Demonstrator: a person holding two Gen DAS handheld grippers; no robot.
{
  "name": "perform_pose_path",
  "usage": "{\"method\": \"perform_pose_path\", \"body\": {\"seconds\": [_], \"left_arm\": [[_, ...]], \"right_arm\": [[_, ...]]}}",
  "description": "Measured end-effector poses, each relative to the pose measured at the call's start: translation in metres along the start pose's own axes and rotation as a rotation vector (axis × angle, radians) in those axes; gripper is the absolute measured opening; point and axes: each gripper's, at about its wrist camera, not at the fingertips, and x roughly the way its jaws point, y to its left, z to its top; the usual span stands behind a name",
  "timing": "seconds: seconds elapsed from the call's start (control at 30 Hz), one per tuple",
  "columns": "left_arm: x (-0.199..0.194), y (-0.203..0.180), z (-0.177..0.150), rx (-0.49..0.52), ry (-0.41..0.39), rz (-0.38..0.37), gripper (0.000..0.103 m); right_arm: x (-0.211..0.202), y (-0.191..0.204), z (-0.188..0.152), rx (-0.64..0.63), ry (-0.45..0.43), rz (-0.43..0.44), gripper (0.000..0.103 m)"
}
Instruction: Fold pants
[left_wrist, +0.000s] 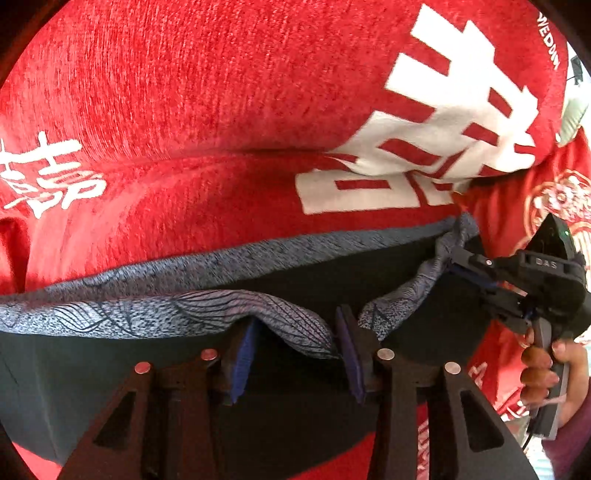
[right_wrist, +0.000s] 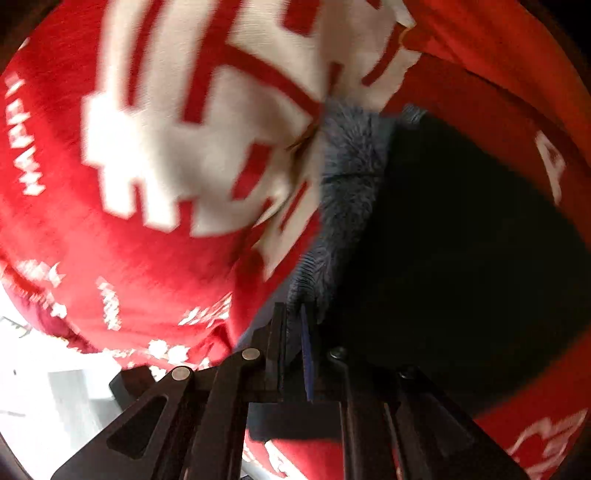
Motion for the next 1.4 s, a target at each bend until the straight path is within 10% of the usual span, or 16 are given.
{"method": "perform_pose_path", "body": {"seconds": [0.07, 0.17, 0.33, 0.47, 0.73, 0.83, 0.9, 1.23, 1.4], "left_arm": [[-0.003, -0.001, 0.001, 0.002, -0.001, 0.009, 0.048], [-0.018, -0.004, 0.0, 0.021, -0.047, 0.053, 0.081], [-0.036, -0.002, -0.007, 0.062, -0.087, 0.113, 0.082], [-0.027, 0.012, -0.016, 0.065, -0.064, 0.21, 0.082], [-0.013, 0.034, -0.029, 0.005, -0.035, 0.267, 0.082], [-0.014, 0.035, -0.03, -0.004, -0.04, 0.277, 0.082], [-0.019, 0.035, -0.03, -0.006, -0.065, 0.281, 0.082], [-0.006, 0.055, -0.028, -0.066, -0.043, 0.341, 0.082], [-0.007, 0.053, -0.028, -0.055, -0.044, 0.34, 0.082]], "right_arm": [[0.008, -0.007, 0.01, 0.002, 0.011, -0.043, 0.01], [0.015, -0.018, 0.018, 0.014, 0.023, -0.069, 0.009], [0.011, -0.01, 0.018, -0.034, 0.029, -0.106, 0.012], [-0.021, 0.034, 0.002, -0.31, -0.025, -0.207, 0.055], [-0.044, 0.051, 0.022, -0.569, -0.108, -0.55, 0.055], [-0.024, 0.028, 0.037, -0.536, -0.05, -0.614, 0.041], [-0.025, 0.027, 0.041, -0.539, -0.055, -0.646, 0.0], [-0.049, 0.013, 0.073, -0.437, -0.145, -0.546, 0.001], [-0.065, 0.026, 0.053, -0.507, -0.144, -0.475, 0.047]]}}
